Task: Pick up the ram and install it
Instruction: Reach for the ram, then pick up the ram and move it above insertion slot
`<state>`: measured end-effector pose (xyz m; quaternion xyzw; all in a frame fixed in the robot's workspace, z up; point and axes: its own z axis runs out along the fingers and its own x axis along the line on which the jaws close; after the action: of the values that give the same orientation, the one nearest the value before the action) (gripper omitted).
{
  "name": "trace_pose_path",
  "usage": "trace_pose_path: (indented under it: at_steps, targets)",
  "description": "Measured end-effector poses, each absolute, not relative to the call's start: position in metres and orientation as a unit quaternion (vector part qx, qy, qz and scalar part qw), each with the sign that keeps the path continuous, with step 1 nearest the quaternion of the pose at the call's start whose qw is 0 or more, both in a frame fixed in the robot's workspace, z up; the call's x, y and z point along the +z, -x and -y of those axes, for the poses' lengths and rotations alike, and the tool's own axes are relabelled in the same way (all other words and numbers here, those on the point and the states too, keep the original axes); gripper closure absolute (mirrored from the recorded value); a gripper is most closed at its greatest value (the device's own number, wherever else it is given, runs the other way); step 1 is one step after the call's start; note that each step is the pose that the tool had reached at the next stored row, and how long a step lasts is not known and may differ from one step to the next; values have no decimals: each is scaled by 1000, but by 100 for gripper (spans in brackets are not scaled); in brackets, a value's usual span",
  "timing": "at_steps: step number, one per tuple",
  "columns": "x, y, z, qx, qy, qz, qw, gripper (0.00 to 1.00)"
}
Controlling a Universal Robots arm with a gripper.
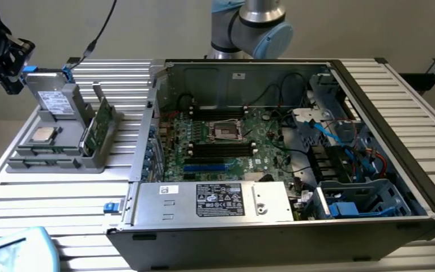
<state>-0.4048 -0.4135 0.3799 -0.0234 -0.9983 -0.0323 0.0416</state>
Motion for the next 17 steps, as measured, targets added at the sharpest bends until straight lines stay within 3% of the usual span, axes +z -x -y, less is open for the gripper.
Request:
trace_pose_path:
  at_steps: [17]
  targets:
    - [380, 405, 414, -32, 20, 998, 42, 89]
